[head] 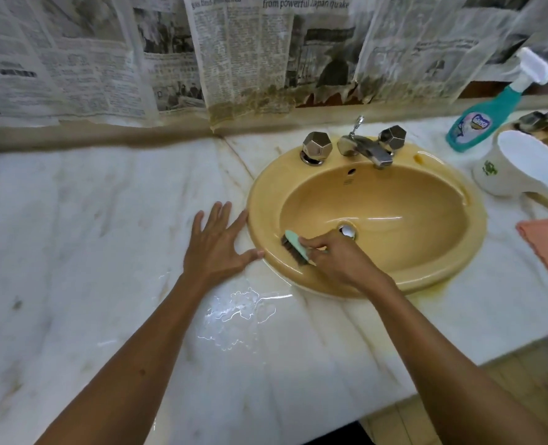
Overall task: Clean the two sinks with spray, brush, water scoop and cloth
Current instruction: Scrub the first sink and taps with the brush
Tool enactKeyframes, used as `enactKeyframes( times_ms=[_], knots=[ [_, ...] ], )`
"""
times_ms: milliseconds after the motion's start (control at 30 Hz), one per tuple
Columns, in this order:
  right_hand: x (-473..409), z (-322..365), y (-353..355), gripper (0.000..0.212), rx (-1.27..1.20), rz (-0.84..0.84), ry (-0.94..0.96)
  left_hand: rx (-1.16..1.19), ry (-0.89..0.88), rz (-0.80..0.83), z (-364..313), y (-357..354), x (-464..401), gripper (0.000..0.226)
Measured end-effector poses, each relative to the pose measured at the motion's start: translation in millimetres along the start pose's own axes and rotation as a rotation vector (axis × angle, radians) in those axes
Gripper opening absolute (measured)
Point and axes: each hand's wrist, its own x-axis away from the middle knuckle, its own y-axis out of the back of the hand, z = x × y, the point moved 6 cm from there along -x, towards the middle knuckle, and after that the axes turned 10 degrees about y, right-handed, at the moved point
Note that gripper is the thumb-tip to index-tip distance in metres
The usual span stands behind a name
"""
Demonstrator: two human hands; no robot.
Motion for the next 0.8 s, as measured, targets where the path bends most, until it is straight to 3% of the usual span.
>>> enactKeyframes(
  times_ms=[167,367,533,667,800],
  knots=[
    [-34,30,-17,0.041,-0.093,-0.234,0.001,0.034,0.008,0.008,-1,3,2,0.107],
    [7,24,-12,0.040,0.096,-0.079,-0.091,0.058,0.010,-0.023,3,4,0,0.104],
    [-51,50,-3,0.033,0.149,-0.194,-0.015,0.079,0.001,-0.044,4,6,0,0.109],
    [-103,34,47,0.025,0.077,-0.390,-0.189,0.103,0.023,-0.036,7,6,0,0.104],
    [-102,27,53,0.025,0.002,-0.392,-0.224,0.096,0.032,-0.034,7,7,-2,0.102]
  ],
)
